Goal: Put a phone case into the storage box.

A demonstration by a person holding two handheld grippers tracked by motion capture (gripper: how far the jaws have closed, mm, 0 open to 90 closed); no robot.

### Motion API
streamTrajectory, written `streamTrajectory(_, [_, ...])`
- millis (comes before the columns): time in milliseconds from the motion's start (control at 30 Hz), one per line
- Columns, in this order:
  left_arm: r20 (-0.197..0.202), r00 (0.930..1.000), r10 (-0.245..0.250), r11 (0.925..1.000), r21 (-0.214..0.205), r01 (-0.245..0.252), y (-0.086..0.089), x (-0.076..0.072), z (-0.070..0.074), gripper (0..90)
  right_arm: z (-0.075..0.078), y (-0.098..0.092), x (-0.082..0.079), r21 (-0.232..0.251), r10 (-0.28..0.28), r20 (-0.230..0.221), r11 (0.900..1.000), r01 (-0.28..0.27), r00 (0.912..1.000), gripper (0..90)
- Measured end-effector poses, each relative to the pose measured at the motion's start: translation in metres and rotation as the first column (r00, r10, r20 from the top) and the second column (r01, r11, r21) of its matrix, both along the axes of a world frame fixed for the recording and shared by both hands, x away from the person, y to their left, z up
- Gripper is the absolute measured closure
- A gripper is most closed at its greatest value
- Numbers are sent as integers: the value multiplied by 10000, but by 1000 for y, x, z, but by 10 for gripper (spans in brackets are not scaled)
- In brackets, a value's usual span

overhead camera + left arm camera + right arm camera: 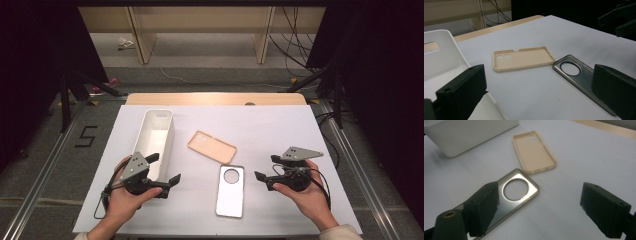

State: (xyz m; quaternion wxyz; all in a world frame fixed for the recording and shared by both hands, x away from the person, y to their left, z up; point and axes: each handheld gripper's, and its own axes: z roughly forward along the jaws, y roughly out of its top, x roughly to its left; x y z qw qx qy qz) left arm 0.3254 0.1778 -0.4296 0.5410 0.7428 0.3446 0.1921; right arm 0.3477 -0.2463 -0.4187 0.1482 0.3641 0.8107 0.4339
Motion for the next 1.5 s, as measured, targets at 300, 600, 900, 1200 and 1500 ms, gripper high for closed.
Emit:
streamTrajectory(300, [9, 10000, -6, 10000, 20, 6, 0, 0, 0, 0, 0, 1, 0, 8, 70, -8, 10000, -70, 10000, 165])
streamTrajectory(600, [-49, 10000, -70, 10000, 54, 71, 0, 1, -1, 2, -2, 22, 2, -1000, 1538, -458, 9824, -1577, 9870, 208])
streamTrajectory(900, [-67, 9999, -114, 9999, 44, 114, -2, 0, -1, 3, -10, 58, -4, -2438, 3311, -1800, 8973, -3681, 9263, 267])
streamTrajectory(1200, [-74, 9997, -226, 9997, 71, 226, -3, 0, -1, 3, -22, 108, -17, -4024, 4094, -3302, 7540, -5192, 8505, 348])
streamTrajectory(1500, [-46, 9995, -302, 9995, 40, 302, -4, -1, -1, 5, -29, 136, -28, -5382, 4238, -3725, 6261, -5642, 8256, 389])
